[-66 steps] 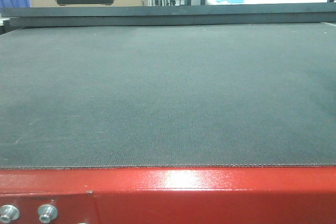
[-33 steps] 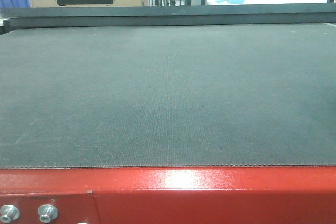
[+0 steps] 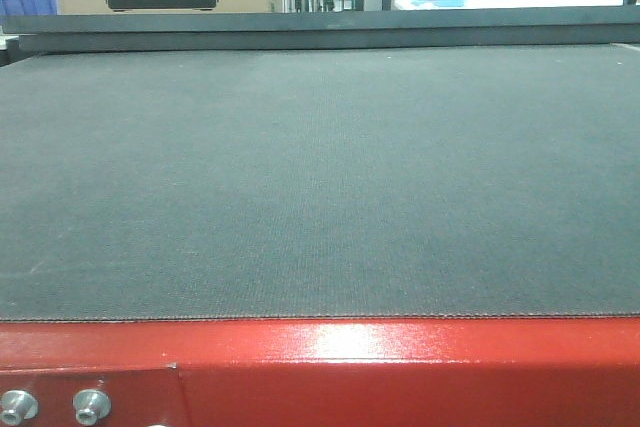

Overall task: Grab block from conveyor and place in blue bin
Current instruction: 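Lift both held blocks up off the conveyor belt, then drive the base away from the conveyor holding both blocks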

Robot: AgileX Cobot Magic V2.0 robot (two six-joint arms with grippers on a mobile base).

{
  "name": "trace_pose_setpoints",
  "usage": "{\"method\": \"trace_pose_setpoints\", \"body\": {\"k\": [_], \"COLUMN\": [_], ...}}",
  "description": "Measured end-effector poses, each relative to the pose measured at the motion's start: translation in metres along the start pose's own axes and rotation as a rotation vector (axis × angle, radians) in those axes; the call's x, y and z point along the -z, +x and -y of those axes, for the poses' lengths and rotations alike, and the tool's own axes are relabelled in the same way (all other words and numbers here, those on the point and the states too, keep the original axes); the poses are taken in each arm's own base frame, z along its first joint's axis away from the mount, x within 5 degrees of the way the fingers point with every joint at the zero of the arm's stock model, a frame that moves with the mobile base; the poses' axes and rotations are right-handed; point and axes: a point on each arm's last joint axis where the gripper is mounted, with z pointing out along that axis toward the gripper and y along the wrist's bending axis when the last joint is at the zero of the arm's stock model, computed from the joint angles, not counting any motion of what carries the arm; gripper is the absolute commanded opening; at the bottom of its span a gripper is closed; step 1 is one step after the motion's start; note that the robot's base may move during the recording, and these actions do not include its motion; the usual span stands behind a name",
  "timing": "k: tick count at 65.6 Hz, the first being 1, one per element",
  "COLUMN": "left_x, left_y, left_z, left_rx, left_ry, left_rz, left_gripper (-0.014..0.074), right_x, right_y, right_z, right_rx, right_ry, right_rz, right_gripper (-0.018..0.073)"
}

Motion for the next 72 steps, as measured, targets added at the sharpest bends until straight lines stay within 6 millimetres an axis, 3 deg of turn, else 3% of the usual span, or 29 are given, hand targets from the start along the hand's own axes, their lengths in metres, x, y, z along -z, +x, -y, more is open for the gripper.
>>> {"method": "trace_pose_setpoints", "body": {"k": [21,72], "left_x": [0.021,0.024], "left_y": [-0.011,-0.012], "left_z": [-0.002,-0.001], "left_rx": [-0.060,-0.061], "left_ry": [-0.040,-0.042], "left_rz": [0.147,0.162], "left_gripper": [-0.0111,-0.0111], "right_x": [0.026,0.026], "right_y": [-0.008,-0.009], "right_z": [-0.001,-0.001], "right_rx": [0.013,0.014], "right_ry": [-0.005,-0.005], "right_rz": [0.119,0.123], "right_gripper": [-0.0160,-0.0162]}}
